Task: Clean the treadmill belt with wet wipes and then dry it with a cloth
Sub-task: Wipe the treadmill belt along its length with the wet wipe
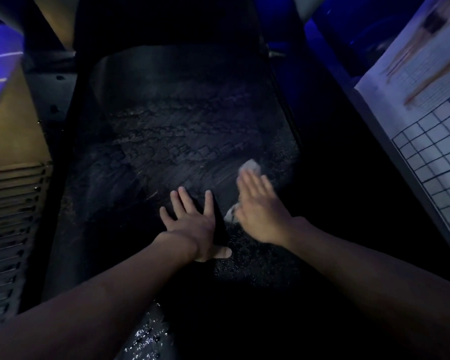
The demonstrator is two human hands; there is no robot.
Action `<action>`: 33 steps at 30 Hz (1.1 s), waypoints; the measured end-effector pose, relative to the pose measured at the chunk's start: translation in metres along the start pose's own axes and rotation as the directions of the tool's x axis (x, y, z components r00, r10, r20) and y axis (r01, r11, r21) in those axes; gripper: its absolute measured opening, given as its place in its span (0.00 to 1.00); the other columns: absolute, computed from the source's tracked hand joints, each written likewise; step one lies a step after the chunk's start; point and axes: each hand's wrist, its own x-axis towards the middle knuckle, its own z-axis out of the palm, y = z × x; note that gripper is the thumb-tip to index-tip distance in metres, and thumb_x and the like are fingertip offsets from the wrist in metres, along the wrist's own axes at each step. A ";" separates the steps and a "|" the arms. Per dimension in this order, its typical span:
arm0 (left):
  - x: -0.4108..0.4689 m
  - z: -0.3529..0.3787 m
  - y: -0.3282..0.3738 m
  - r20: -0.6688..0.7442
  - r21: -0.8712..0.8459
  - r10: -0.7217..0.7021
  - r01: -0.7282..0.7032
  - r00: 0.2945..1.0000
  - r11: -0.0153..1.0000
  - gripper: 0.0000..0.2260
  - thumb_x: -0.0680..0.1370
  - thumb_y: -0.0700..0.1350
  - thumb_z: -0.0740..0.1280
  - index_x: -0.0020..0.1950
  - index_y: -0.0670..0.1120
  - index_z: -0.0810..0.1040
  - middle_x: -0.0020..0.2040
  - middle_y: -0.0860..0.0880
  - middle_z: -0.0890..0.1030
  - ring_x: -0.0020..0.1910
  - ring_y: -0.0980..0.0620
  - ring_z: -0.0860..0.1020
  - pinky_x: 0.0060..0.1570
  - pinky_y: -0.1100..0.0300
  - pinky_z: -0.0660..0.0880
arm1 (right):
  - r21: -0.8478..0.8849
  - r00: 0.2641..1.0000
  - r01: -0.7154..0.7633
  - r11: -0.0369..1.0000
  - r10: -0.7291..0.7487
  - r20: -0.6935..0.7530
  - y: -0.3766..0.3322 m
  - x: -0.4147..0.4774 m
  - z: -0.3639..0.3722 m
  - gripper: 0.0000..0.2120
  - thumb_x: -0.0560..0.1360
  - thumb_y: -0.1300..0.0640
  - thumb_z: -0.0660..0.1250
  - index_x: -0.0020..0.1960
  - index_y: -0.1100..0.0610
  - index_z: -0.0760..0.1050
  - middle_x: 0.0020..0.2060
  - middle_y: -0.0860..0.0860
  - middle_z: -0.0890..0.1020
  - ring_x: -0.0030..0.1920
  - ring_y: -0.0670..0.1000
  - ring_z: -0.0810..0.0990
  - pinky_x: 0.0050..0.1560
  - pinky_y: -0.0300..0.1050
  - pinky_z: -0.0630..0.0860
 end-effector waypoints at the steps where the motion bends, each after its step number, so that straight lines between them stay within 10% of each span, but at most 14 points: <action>1: 0.000 0.001 0.004 -0.002 0.008 -0.015 0.015 1.000 1.000 0.59 0.68 0.69 0.69 0.74 0.48 0.24 0.70 0.28 0.28 0.72 0.28 0.30 0.70 0.29 0.44 | -0.004 0.998 0.050 0.999 -0.050 0.033 -0.005 -0.004 0.002 0.33 0.82 0.47 0.46 0.80 0.63 0.42 0.79 0.58 0.38 0.79 0.54 0.34 0.78 0.53 0.36; 4: 0.000 -0.001 0.013 -0.012 0.007 -0.030 0.030 0.999 1.000 0.58 0.71 0.64 0.70 0.74 0.44 0.26 0.71 0.28 0.28 0.72 0.27 0.31 0.69 0.28 0.45 | 0.059 1.000 0.007 0.998 -0.005 -0.018 -0.004 -0.008 0.000 0.31 0.83 0.49 0.52 0.80 0.63 0.48 0.79 0.58 0.37 0.79 0.52 0.36 0.78 0.50 0.37; 10: 0.002 0.006 0.014 -0.094 0.046 0.104 -0.100 0.990 0.994 0.56 0.73 0.57 0.72 0.75 0.36 0.30 0.74 0.35 0.28 0.74 0.38 0.29 0.75 0.40 0.42 | -0.017 0.998 -0.011 1.000 0.010 -0.061 0.015 -0.003 0.008 0.36 0.78 0.42 0.31 0.80 0.62 0.40 0.80 0.57 0.41 0.79 0.53 0.36 0.78 0.54 0.39; 13: 0.003 0.003 0.013 -0.062 0.035 0.110 -0.108 0.992 0.993 0.58 0.72 0.60 0.72 0.74 0.36 0.29 0.73 0.34 0.27 0.73 0.37 0.28 0.75 0.39 0.41 | 0.051 0.961 -0.273 0.961 0.274 -0.031 0.044 0.013 -0.006 0.32 0.82 0.47 0.39 0.80 0.62 0.37 0.80 0.58 0.39 0.79 0.54 0.35 0.78 0.53 0.36; 18: 0.003 0.001 0.025 -0.020 -0.030 0.056 -0.057 0.998 0.998 0.65 0.65 0.73 0.68 0.73 0.35 0.29 0.72 0.33 0.25 0.71 0.36 0.26 0.73 0.35 0.37 | -0.019 0.996 0.061 0.998 -0.062 -0.061 0.038 -0.004 0.003 0.33 0.81 0.45 0.39 0.80 0.61 0.40 0.80 0.56 0.41 0.79 0.52 0.37 0.79 0.54 0.40; 22: 0.002 0.006 0.031 -0.064 -0.009 0.039 -0.040 0.997 0.999 0.64 0.66 0.70 0.70 0.73 0.32 0.30 0.72 0.30 0.28 0.72 0.33 0.28 0.72 0.33 0.40 | 0.099 0.951 -0.299 0.949 0.305 -0.044 0.063 0.005 -0.007 0.30 0.83 0.48 0.39 0.79 0.63 0.38 0.79 0.59 0.40 0.79 0.55 0.36 0.78 0.54 0.39; 26: 0.001 0.003 0.039 -0.056 -0.010 0.011 -0.012 0.998 1.000 0.61 0.69 0.65 0.71 0.73 0.32 0.31 0.72 0.29 0.28 0.72 0.32 0.29 0.73 0.34 0.41 | 0.017 0.995 0.004 1.000 -0.003 -0.095 0.052 -0.019 0.008 0.35 0.79 0.44 0.35 0.80 0.62 0.41 0.80 0.57 0.43 0.79 0.54 0.38 0.79 0.55 0.42; 30: -0.004 0.008 0.044 -0.096 0.009 0.048 -0.048 0.994 0.999 0.56 0.73 0.61 0.70 0.74 0.32 0.32 0.72 0.28 0.30 0.73 0.32 0.31 0.74 0.38 0.41 | 0.200 0.897 -0.409 0.890 0.433 -0.090 0.059 -0.015 0.004 0.31 0.83 0.49 0.43 0.80 0.64 0.38 0.80 0.59 0.40 0.79 0.55 0.36 0.78 0.53 0.38; 33: -0.007 0.007 0.045 -0.090 0.017 0.044 -0.043 0.995 0.999 0.55 0.74 0.60 0.69 0.74 0.33 0.32 0.72 0.29 0.30 0.73 0.32 0.31 0.75 0.39 0.40 | 0.105 0.957 -0.248 0.963 0.260 -0.128 0.040 -0.027 0.015 0.33 0.81 0.46 0.37 0.79 0.65 0.38 0.79 0.60 0.39 0.79 0.56 0.35 0.78 0.54 0.37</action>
